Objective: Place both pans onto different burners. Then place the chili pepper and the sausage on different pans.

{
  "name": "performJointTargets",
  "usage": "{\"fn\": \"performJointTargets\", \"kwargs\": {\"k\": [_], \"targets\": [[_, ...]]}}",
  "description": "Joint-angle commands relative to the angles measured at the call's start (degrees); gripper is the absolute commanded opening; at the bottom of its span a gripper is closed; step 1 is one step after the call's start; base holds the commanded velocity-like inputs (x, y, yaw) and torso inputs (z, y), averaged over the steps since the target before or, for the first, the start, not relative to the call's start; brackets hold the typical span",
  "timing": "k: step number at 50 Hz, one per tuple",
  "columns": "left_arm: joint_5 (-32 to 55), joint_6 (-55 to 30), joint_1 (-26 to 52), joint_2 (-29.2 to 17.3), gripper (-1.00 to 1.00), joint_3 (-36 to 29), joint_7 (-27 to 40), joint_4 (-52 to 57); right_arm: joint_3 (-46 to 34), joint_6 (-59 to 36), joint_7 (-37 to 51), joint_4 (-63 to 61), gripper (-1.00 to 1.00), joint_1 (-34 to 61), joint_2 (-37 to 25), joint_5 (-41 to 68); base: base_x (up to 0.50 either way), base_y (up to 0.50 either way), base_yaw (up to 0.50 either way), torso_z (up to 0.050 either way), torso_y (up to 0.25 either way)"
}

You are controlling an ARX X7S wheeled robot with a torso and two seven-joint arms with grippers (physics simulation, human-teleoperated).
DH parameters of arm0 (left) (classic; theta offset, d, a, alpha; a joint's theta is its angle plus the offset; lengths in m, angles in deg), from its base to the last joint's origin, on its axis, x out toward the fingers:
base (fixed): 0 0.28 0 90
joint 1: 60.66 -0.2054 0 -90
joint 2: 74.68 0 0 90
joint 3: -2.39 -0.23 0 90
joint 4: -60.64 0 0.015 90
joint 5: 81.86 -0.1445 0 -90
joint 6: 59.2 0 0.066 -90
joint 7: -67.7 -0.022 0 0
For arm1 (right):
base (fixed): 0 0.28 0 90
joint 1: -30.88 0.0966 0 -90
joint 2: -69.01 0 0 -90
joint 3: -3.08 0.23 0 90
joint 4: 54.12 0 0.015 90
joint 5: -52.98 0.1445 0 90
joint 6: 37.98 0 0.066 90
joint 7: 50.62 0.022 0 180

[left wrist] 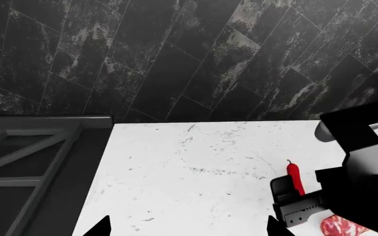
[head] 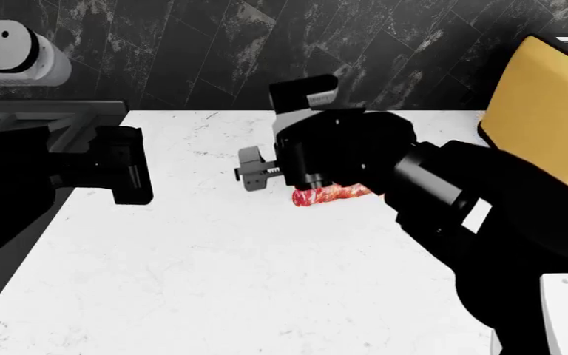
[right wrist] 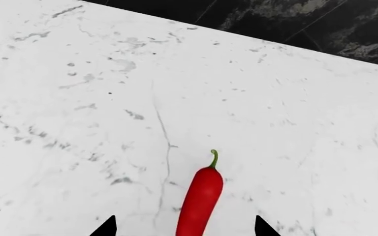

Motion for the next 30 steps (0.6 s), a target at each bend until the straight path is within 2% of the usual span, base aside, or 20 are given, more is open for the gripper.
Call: {"fn": "performJointTargets", "kwargs": {"k": [1,30], "targets": [[-0.02,0.07,-0.17,-0.22,1.00,0.12,-0.13,0.05,-0.01,0.04,-0.08,0.56,1.00,-0.91,0.00,-0.59,0.00,0.00,0.00,0.000,0.000],[-0.46,0.32,-0.79,-0.07,1.00,0.15,-0.25,0.25,0.08,-0.93,-0.61,0.30,1.00,-1.88,0.00,-2.68,0.00,0.00,0.00,0.000,0.000]]}}
